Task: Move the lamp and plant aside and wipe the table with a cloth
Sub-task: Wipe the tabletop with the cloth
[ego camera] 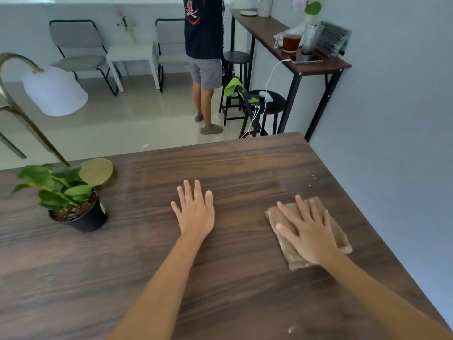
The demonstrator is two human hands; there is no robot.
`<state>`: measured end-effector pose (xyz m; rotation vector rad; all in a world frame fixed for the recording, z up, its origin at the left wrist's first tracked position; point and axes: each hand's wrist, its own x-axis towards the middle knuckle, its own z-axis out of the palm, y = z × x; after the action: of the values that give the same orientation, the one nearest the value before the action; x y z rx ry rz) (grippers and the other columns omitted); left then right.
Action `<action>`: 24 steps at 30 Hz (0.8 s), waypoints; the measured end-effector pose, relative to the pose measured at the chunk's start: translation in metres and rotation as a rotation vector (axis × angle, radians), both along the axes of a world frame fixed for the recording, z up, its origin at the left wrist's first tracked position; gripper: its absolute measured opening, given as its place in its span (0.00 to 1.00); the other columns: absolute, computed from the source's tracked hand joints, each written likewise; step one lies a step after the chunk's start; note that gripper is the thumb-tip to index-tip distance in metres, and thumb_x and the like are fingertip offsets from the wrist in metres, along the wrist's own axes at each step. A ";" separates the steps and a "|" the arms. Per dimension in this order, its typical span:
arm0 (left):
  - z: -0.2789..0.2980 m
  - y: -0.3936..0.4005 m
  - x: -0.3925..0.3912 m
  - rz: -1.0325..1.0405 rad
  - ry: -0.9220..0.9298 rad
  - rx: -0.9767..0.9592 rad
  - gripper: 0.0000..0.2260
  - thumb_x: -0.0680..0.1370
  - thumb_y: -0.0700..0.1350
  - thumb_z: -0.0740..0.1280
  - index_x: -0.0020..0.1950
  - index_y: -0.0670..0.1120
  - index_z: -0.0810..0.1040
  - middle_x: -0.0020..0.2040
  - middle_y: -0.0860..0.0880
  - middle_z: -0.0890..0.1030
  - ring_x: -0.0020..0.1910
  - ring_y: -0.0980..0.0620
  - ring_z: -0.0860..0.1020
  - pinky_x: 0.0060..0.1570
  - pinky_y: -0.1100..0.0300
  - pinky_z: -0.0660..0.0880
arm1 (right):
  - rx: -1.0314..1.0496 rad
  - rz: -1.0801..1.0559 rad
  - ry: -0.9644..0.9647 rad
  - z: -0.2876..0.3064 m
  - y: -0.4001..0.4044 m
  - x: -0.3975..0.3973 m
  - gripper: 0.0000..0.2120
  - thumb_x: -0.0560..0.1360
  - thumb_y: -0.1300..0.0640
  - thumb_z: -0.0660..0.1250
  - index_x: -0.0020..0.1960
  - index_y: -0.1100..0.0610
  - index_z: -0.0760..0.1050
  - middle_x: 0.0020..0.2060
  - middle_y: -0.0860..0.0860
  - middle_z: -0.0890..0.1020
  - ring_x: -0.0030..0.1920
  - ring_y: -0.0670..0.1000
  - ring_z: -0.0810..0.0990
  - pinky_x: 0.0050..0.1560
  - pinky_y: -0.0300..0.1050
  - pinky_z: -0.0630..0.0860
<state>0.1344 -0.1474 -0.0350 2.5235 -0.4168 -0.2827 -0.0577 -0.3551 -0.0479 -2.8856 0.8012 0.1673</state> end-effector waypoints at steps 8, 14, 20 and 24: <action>-0.026 -0.020 -0.005 0.043 -0.186 0.341 0.30 0.79 0.62 0.40 0.78 0.51 0.43 0.79 0.48 0.43 0.78 0.48 0.40 0.74 0.42 0.42 | 0.084 -0.055 -0.019 -0.004 -0.023 0.235 0.30 0.76 0.30 0.39 0.77 0.35 0.41 0.79 0.58 0.39 0.77 0.67 0.37 0.70 0.74 0.35; -0.029 -0.020 0.000 0.060 -0.208 0.376 0.30 0.79 0.63 0.41 0.78 0.52 0.44 0.79 0.50 0.43 0.78 0.51 0.40 0.75 0.44 0.43 | 0.124 0.355 -0.030 -0.003 -0.007 0.297 0.32 0.75 0.27 0.42 0.77 0.33 0.46 0.80 0.54 0.44 0.78 0.63 0.39 0.73 0.69 0.36; -0.028 -0.023 -0.001 0.067 -0.207 0.381 0.30 0.79 0.62 0.43 0.78 0.52 0.44 0.79 0.50 0.44 0.78 0.51 0.41 0.75 0.45 0.43 | 0.104 -0.112 -0.068 0.000 -0.160 0.274 0.36 0.72 0.24 0.38 0.77 0.35 0.47 0.80 0.56 0.45 0.78 0.64 0.40 0.73 0.72 0.38; -0.028 -0.021 -0.001 0.066 -0.204 0.382 0.30 0.79 0.62 0.43 0.78 0.52 0.45 0.79 0.50 0.45 0.78 0.50 0.42 0.75 0.44 0.44 | 0.127 -0.107 -0.029 0.000 -0.181 0.226 0.37 0.71 0.24 0.38 0.78 0.36 0.44 0.80 0.56 0.44 0.78 0.63 0.41 0.74 0.70 0.40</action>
<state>0.1330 -0.1688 -0.0633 2.9490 -0.3853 -0.0837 0.1687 -0.5366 -0.0479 -2.7134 0.9024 0.1576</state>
